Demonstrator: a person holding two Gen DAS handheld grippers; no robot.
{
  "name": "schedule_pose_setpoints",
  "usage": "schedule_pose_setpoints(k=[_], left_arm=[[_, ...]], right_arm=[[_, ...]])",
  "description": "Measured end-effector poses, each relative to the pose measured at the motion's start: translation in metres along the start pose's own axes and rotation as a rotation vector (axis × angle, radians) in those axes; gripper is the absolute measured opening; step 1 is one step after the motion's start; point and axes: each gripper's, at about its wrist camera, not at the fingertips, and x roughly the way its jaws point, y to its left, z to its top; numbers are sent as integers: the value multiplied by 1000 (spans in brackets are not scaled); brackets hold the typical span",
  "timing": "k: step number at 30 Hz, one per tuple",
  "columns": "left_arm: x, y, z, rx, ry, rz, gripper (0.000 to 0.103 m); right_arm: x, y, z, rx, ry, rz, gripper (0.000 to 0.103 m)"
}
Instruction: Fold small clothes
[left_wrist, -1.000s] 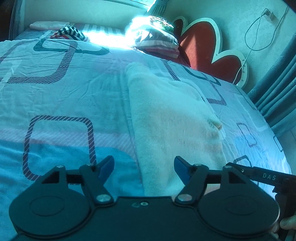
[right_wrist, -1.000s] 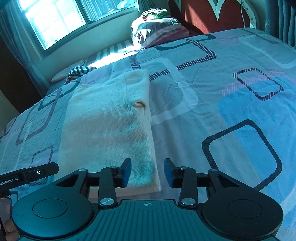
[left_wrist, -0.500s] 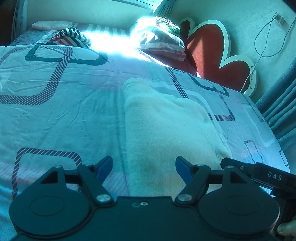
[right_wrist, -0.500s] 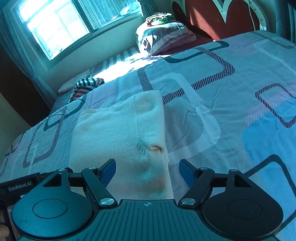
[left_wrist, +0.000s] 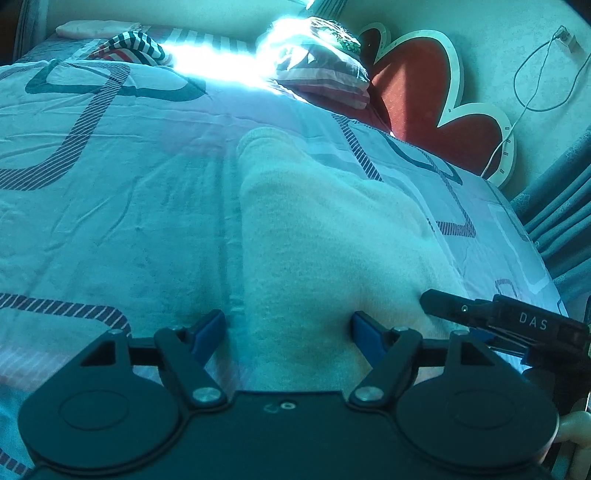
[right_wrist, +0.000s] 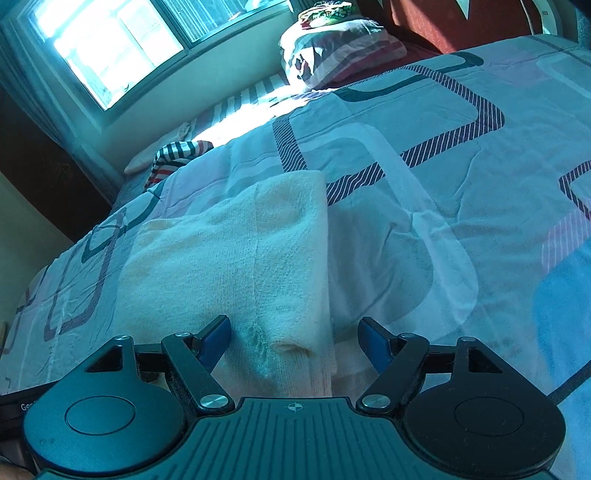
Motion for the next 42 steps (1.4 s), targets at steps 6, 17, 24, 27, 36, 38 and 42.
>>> schedule_pose_setpoints(k=[6, 17, 24, 27, 36, 38, 42], left_arm=[[0, -2, 1, -15, 8, -29, 62], [3, 9, 2, -100, 21, -95, 50], [7, 18, 3, -136, 39, -137, 50], [9, 16, 4, -152, 39, -134, 52], [3, 4, 4, -82, 7, -113, 36], [6, 3, 2, -81, 5, -104, 36], [7, -2, 4, -85, 9, -80, 36]], right_arm=[[3, 2, 4, -20, -4, 17, 61], [8, -9, 4, 57, 31, 98, 60], [6, -13, 6, 38, 17, 95, 60], [8, -16, 8, 35, 30, 116, 60], [5, -3, 11, 1, 47, 118, 34], [10, -5, 10, 10, 45, 112, 34], [9, -5, 9, 41, 46, 112, 34]])
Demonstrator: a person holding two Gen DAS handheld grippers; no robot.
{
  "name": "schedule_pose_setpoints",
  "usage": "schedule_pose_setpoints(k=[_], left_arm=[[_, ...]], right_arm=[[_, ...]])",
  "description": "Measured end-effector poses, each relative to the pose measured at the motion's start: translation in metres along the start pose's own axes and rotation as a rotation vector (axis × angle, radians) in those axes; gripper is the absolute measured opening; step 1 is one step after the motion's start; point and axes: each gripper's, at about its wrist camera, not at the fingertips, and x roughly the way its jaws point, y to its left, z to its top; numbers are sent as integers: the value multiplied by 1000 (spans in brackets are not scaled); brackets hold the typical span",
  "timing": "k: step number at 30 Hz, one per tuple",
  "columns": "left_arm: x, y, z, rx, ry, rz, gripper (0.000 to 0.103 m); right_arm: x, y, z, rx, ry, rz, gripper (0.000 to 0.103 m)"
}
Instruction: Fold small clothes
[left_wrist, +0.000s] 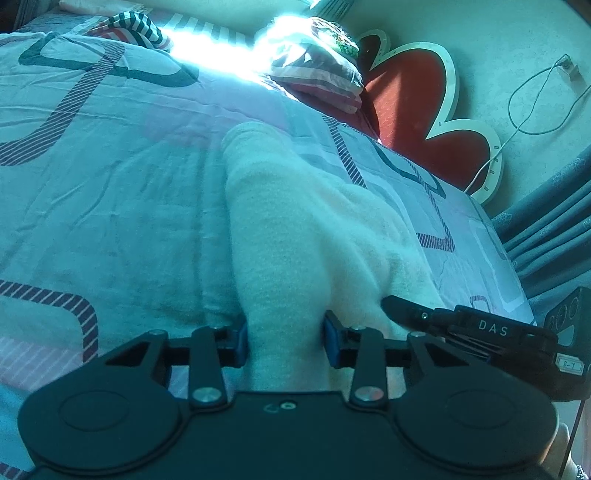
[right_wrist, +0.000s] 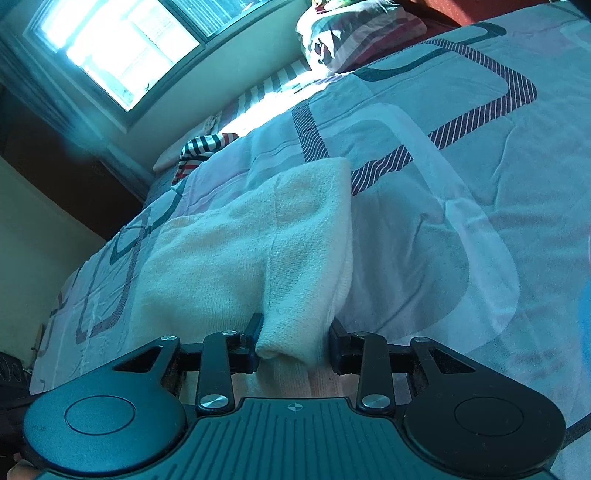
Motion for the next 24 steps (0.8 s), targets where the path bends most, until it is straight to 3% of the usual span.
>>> schedule_pose_setpoints(k=[4, 15, 24], left_arm=[[-6, -9, -2, 50, -20, 33, 34], [-35, -24, -2, 101, -66, 40, 30], [-96, -5, -1, 78, -155, 75, 30]], right_arm=[[-8, 6, 0, -6, -13, 4, 32], [-29, 30, -3, 7, -40, 76, 31], [-30, 85, -15, -27, -45, 170, 31]])
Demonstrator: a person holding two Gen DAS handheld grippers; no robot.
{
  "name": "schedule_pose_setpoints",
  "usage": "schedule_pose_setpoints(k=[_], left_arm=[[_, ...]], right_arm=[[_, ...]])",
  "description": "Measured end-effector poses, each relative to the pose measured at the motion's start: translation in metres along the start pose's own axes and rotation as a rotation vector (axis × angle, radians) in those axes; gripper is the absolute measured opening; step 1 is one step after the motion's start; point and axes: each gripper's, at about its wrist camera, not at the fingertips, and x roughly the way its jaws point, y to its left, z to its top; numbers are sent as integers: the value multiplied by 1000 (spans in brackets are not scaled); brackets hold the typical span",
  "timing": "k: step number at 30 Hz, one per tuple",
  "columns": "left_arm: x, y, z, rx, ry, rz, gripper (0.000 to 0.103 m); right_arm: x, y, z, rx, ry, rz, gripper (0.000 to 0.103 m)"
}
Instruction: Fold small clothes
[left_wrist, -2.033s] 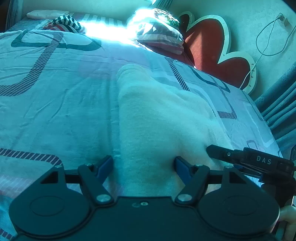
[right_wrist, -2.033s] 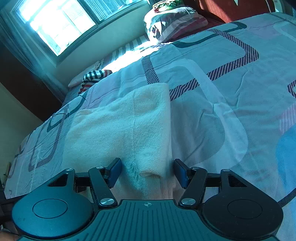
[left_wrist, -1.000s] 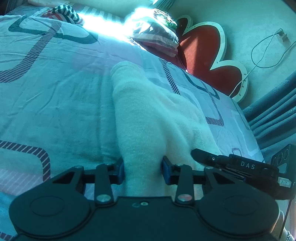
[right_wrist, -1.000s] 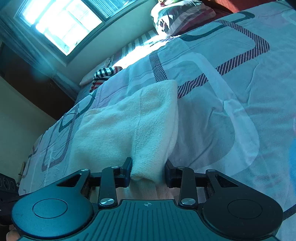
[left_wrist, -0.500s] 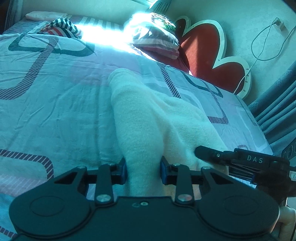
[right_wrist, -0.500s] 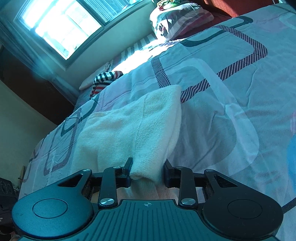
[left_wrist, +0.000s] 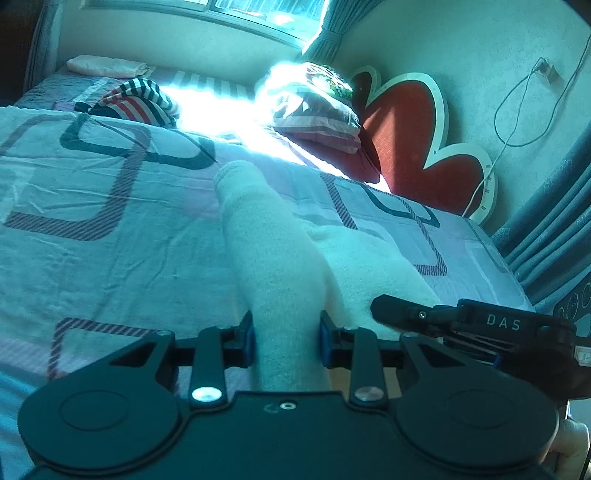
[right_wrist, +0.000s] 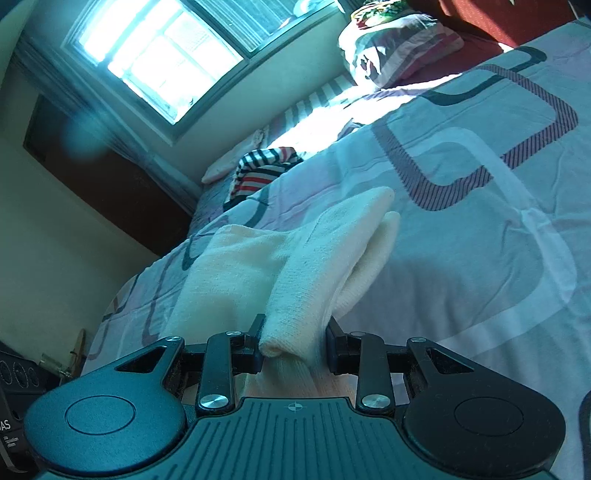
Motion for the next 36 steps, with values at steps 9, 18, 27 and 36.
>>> schedule_pose_setpoints(k=[9, 18, 27, 36], left_arm=[[-84, 86, 7, -33, -85, 80, 30], [-154, 218, 26, -43, -125, 116, 30], [-156, 319, 27, -39, -107, 127, 30], [-144, 372, -10, -121, -63, 120, 49]], right_arm=[[48, 103, -43, -63, 30, 92, 31], [134, 227, -104, -116, 40, 109, 31], [225, 274, -146, -143, 72, 52, 31], [242, 253, -157, -98, 111, -27, 34]])
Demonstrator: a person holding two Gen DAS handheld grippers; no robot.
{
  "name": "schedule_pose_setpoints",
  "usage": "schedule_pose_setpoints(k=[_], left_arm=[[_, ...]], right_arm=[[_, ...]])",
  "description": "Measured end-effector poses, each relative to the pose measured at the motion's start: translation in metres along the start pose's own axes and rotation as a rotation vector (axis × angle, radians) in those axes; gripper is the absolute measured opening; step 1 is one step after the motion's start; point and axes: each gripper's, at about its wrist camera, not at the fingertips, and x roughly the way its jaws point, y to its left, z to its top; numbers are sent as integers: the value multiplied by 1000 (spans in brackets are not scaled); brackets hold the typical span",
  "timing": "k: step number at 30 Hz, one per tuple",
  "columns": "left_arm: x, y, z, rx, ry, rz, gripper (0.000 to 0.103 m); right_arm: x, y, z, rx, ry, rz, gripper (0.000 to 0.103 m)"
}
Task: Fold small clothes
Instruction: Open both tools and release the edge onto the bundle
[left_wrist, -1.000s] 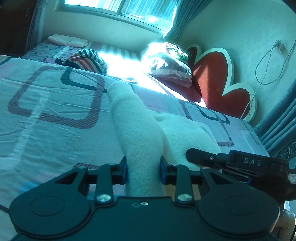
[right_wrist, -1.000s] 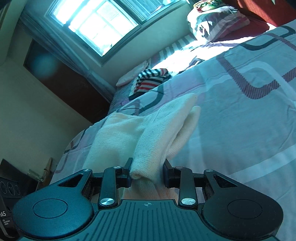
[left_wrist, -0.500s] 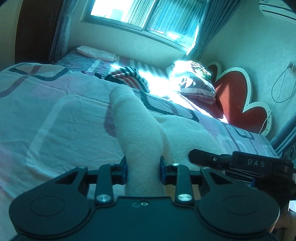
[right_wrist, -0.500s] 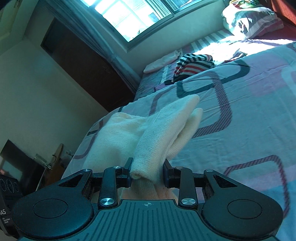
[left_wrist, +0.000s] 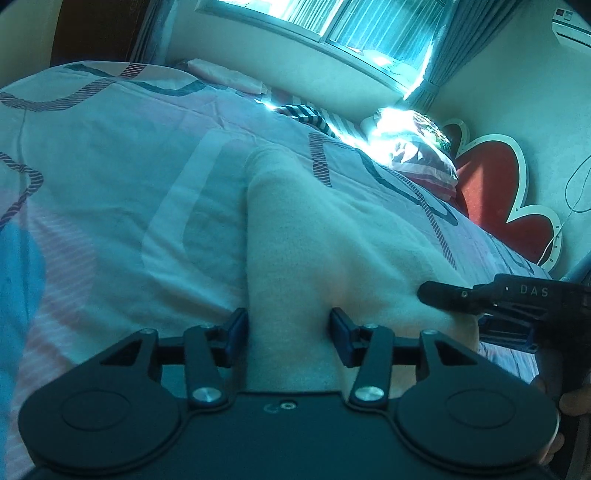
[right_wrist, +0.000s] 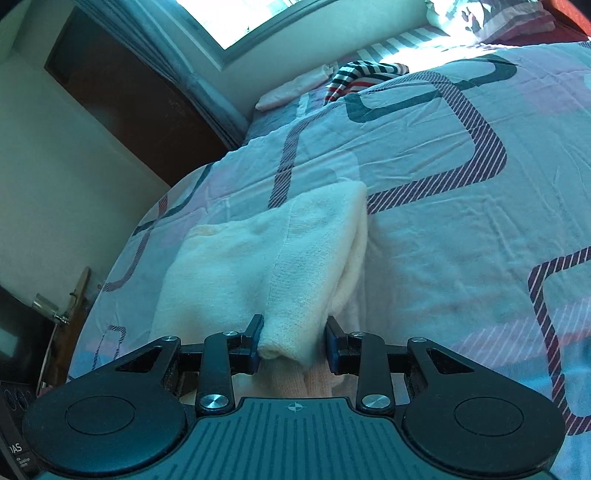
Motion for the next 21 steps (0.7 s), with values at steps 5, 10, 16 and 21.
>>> schedule_pose_setpoints(k=[5, 10, 16, 21], left_arm=[[-23, -4, 16, 2, -71, 26, 47], [-13, -12, 46, -3, -85, 44, 47], [31, -5, 66, -60, -47, 105, 47], [49, 13, 62, -140, -21, 98, 53]], right_arm=[[-8, 9, 12, 0, -47, -43, 44], [4, 11, 34, 16, -71, -87, 51], [32, 16, 49, -29, -75, -200, 42], [57, 5, 52, -56, -38, -241, 40]])
